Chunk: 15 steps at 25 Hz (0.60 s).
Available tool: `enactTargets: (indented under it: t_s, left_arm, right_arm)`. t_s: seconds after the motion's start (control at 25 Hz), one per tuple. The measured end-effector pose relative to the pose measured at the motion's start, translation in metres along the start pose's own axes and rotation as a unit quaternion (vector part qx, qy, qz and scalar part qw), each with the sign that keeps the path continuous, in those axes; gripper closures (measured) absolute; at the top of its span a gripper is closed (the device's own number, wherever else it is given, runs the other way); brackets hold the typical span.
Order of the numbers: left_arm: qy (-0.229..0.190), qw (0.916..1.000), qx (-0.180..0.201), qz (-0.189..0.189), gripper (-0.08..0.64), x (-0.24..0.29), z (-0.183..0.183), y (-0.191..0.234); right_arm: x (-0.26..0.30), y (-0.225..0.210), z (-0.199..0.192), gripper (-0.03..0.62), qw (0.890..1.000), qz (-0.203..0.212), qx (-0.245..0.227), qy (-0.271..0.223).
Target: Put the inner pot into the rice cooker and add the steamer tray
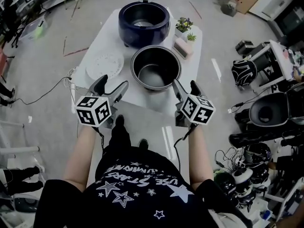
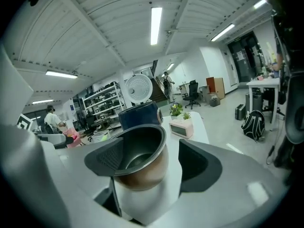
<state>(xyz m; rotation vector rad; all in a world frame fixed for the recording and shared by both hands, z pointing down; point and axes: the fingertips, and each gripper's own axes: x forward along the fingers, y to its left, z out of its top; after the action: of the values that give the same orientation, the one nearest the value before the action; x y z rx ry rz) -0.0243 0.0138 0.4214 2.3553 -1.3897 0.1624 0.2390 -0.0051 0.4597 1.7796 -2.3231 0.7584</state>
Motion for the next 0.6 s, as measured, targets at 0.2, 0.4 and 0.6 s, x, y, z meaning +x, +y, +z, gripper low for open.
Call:
enactTargets:
  t_s: [0.2,0.4,0.6]
  left_arm:
    - [0.028,0.9992,-0.002,-0.027,0.164,0.033,0.002,0.017]
    - [0.052,0.9968,-0.011,-0.06,0.164,0.067,0.008,0.035]
    - [0.072,0.9926,-0.008,-0.098,0.164,0.096,0.011,0.047]
  right_arm:
    - [0.024,-0.005,0.006,0.218,0.999,-0.025,0.012,0.029]
    - [0.052,-0.018,0.003,0.221,0.995,-0.07,0.006,0.077]
    - [0.077,-0.028,0.002,0.241,0.987,-0.098,0.007,0.131]
